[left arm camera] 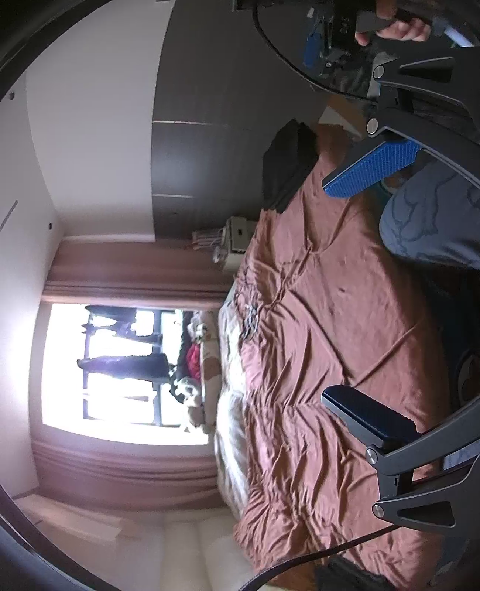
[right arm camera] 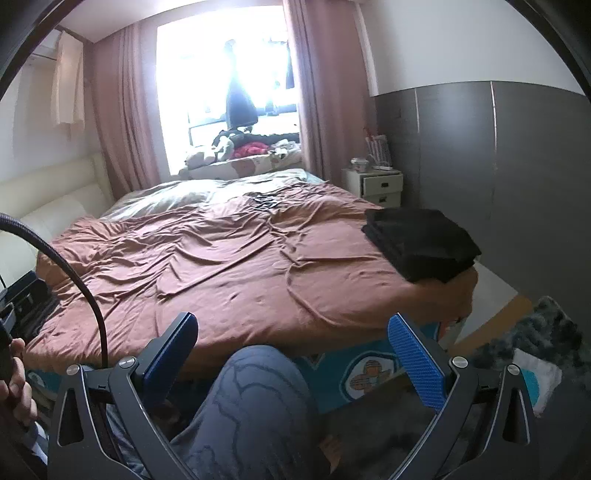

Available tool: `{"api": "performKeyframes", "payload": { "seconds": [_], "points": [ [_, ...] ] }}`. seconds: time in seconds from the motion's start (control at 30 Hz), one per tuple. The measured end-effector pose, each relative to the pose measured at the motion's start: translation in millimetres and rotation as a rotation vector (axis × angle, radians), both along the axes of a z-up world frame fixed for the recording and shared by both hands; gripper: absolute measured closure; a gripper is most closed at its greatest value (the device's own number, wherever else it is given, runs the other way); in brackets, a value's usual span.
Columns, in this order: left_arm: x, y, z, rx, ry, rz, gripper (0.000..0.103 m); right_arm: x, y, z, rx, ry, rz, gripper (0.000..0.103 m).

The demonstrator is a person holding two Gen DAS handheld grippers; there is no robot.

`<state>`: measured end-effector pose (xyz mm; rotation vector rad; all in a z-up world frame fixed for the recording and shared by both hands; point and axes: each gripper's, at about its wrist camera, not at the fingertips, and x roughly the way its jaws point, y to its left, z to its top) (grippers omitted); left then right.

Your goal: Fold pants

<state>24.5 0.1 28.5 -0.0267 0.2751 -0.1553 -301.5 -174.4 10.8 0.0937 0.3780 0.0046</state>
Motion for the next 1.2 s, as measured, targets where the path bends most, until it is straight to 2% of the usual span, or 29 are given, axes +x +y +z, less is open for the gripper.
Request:
{"api": "performKeyframes", "payload": {
  "seconds": [0.13, 0.3, 0.87, 1.2],
  "points": [
    [-6, -4, -2, 0.036, -0.009, 0.02, 0.0, -4, 3, 0, -0.027, -0.001, -0.024, 0.0],
    [-7, -2, -3, 0.025, -0.002, 0.018, 0.0, -8, 5, 3, -0.057, -0.012, -0.039, 0.0],
    [-8, 3, -12, -0.009, 0.056, 0.005, 0.0, -10, 5, 1, -0.057, 0.002, -0.016, 0.0],
    [-10, 3, -11, -0.007, 0.059, 0.007, 0.0, -12, 4, 1, -0.053, 0.005, -0.012, 0.0]
  ]
}}
